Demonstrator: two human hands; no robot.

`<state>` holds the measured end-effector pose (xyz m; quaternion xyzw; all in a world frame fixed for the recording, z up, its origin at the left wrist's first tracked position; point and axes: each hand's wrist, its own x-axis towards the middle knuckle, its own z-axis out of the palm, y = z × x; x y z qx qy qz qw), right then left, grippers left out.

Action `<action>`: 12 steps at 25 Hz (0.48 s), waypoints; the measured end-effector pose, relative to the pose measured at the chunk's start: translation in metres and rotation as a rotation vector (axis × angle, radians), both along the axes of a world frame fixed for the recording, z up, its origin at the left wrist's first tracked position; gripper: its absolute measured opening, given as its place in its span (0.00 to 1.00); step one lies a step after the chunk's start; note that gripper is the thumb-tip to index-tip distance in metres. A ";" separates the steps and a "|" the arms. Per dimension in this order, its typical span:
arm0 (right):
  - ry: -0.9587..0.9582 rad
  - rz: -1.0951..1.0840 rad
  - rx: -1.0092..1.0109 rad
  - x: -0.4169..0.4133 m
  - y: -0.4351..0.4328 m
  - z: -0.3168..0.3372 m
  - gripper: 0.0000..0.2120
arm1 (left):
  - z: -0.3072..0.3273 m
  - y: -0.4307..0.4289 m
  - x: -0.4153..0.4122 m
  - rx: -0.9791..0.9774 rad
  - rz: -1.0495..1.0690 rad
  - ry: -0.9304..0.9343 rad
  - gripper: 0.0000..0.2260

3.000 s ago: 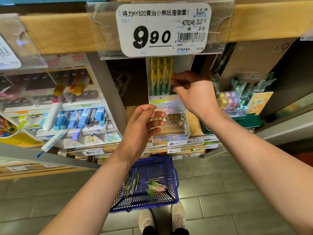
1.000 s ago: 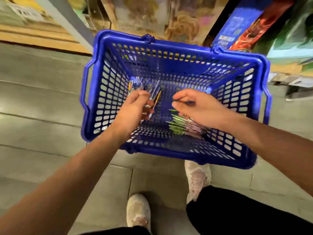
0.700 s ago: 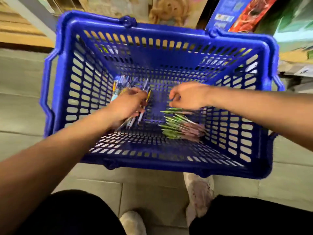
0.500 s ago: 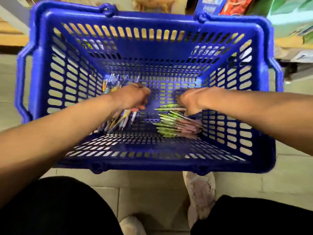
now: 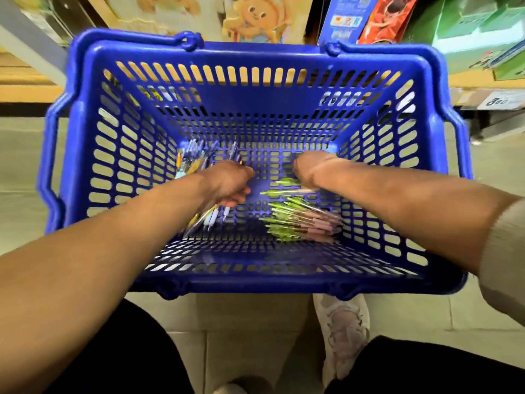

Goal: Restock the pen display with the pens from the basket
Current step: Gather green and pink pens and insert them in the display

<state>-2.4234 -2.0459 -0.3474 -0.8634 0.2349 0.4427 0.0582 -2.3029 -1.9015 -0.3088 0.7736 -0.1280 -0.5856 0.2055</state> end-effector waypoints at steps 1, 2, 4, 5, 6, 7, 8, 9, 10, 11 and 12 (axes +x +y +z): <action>-0.034 0.006 0.002 0.004 -0.004 0.006 0.08 | -0.002 -0.003 0.000 -0.005 0.054 0.031 0.12; -0.065 0.025 0.016 0.010 -0.008 0.012 0.08 | -0.003 -0.005 0.000 -0.030 0.122 0.064 0.11; -0.166 -0.077 0.155 0.022 -0.009 0.023 0.10 | -0.004 -0.009 -0.002 -0.097 0.227 0.123 0.08; -0.269 -0.236 0.318 0.025 -0.006 0.026 0.10 | -0.004 -0.011 -0.004 -0.133 0.263 0.148 0.08; -0.377 -0.416 0.514 0.027 0.001 0.029 0.07 | -0.004 -0.014 -0.006 -0.173 0.311 0.166 0.07; -0.461 -0.580 0.717 0.028 0.009 0.034 0.02 | -0.005 -0.016 -0.006 -0.214 0.364 0.168 0.07; -0.518 -0.707 0.877 0.029 0.013 0.036 0.03 | -0.005 -0.019 -0.006 -0.255 0.406 0.150 0.07; -0.532 -0.777 0.960 0.027 0.014 0.033 0.04 | -0.007 -0.021 -0.004 -0.285 0.425 0.112 0.07; -0.508 -0.773 0.929 0.025 0.012 0.028 0.05 | -0.007 -0.023 -0.002 -0.293 0.422 0.065 0.07; -0.467 -0.675 0.785 0.023 0.009 0.023 0.06 | -0.007 -0.022 0.000 -0.284 0.410 0.027 0.07; -0.381 -0.443 0.546 0.020 0.005 0.017 0.08 | -0.007 -0.020 0.002 -0.266 0.396 0.008 0.06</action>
